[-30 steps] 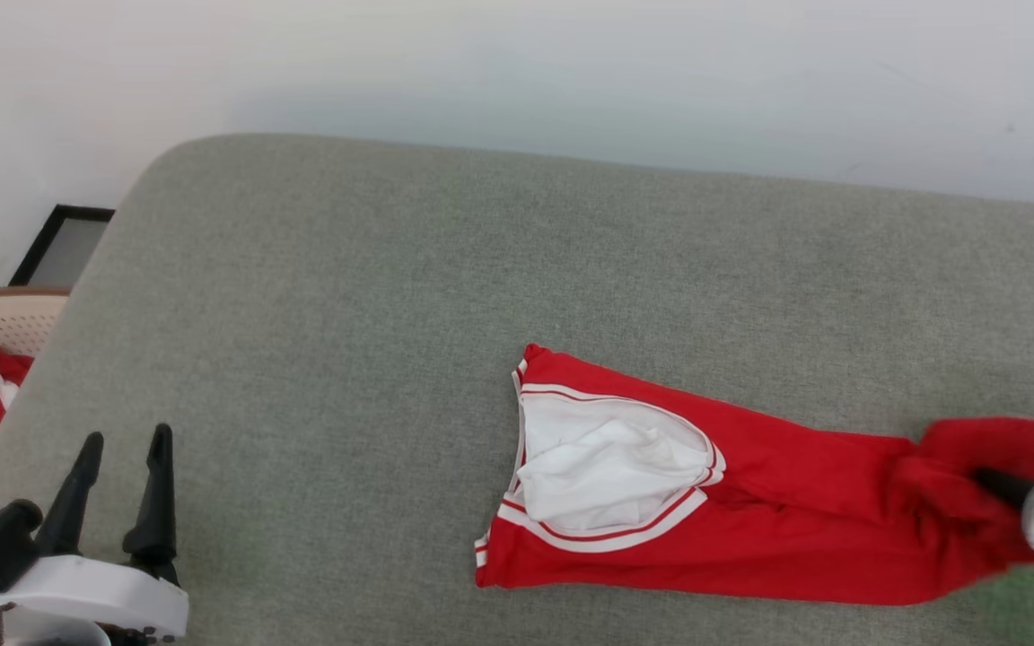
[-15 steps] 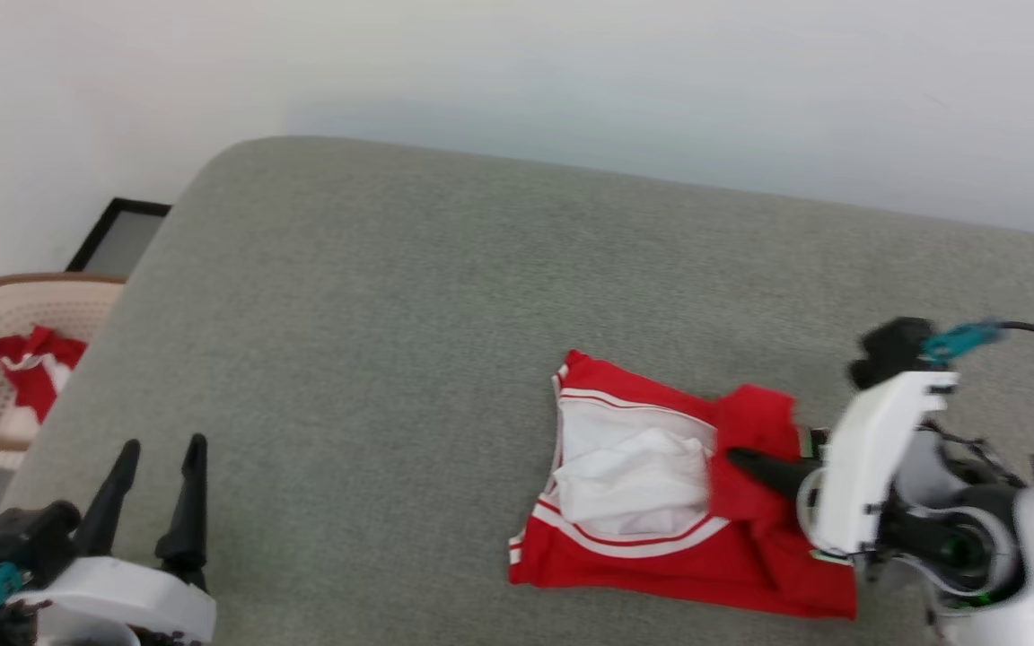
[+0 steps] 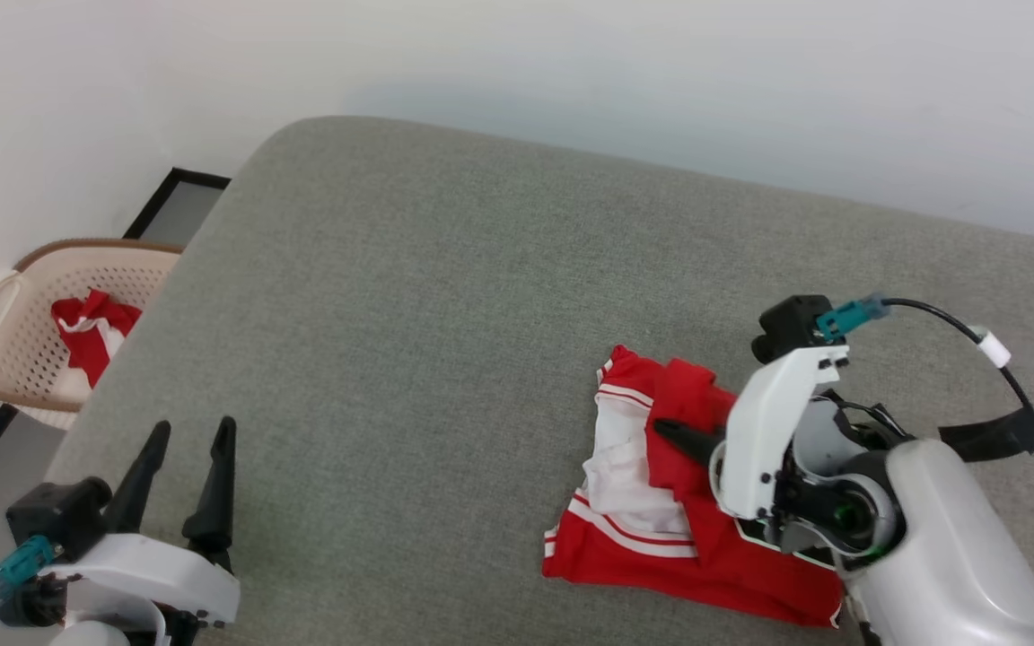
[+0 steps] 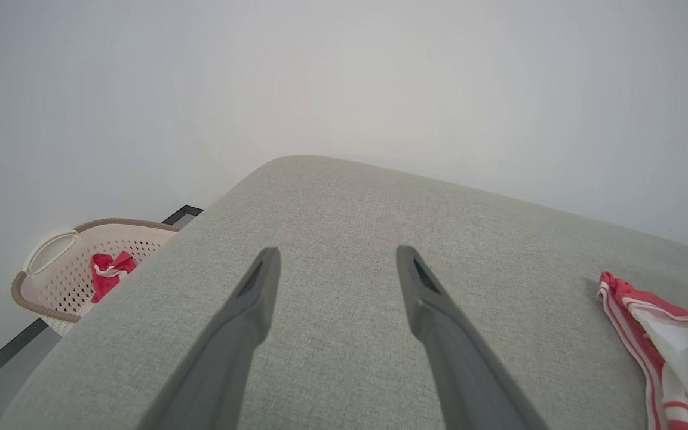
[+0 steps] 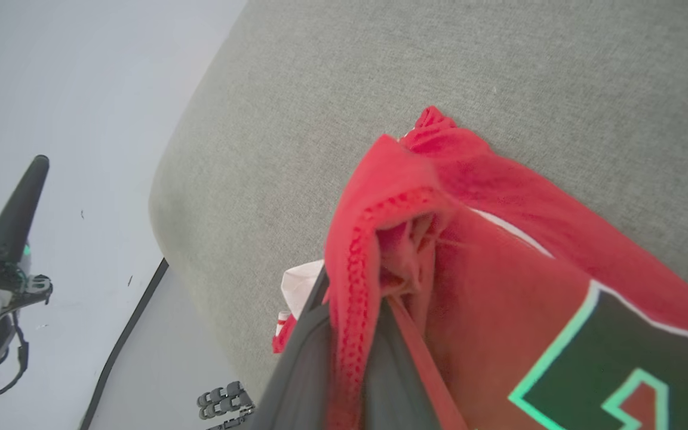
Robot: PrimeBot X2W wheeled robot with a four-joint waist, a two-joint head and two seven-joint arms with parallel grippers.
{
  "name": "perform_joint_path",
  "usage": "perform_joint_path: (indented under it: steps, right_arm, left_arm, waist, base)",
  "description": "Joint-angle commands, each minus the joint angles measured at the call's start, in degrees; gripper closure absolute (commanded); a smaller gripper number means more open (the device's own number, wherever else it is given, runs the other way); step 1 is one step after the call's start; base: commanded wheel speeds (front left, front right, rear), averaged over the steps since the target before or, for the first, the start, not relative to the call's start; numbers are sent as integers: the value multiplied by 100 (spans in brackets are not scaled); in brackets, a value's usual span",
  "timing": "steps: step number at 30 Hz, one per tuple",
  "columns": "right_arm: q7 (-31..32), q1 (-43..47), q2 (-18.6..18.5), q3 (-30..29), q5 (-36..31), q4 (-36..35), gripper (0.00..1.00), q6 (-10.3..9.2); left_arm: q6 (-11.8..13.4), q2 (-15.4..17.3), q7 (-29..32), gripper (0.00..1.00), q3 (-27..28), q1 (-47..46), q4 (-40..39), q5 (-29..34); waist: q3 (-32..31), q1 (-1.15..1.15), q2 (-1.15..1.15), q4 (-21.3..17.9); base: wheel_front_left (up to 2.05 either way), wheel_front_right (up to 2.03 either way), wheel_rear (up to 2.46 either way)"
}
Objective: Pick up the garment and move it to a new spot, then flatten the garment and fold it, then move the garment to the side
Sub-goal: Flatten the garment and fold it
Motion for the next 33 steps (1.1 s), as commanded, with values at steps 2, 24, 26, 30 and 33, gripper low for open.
perform_joint_path:
  steps: [2,24,26,30,33]
  right_arm:
    - [-252,-182,15,187,79,261,5,-7]
    - [-1807,456,-1123,-2,335,-847,0,-7]
    - [-2077,632,-1266,-105,266,-934,0,-7]
    - [-2665,953,-1503,-251,57,-1007,0,-7]
    - [-3198,1190,-1617,-321,-95,-990,0,-7]
  left_arm:
    - [-40,-24,5,0,-6,-69,34,31]
    - [119,250,-3,0,352,413,-239,64]
    - [145,286,4,0,374,472,-279,52]
    - [213,320,6,0,425,616,-367,47]
    - [248,336,5,0,448,715,-397,40]
  waist:
    - [33,0,0,10]
    - [-211,0,0,-1009]
    - [-240,0,0,-1127]
    - [-312,0,0,-1362]
    - [-382,0,0,-1516]
  base:
    - [0,0,0]
    - [0,0,0]
    - [0,0,0]
    - [0,0,0]
    - [0,0,0]
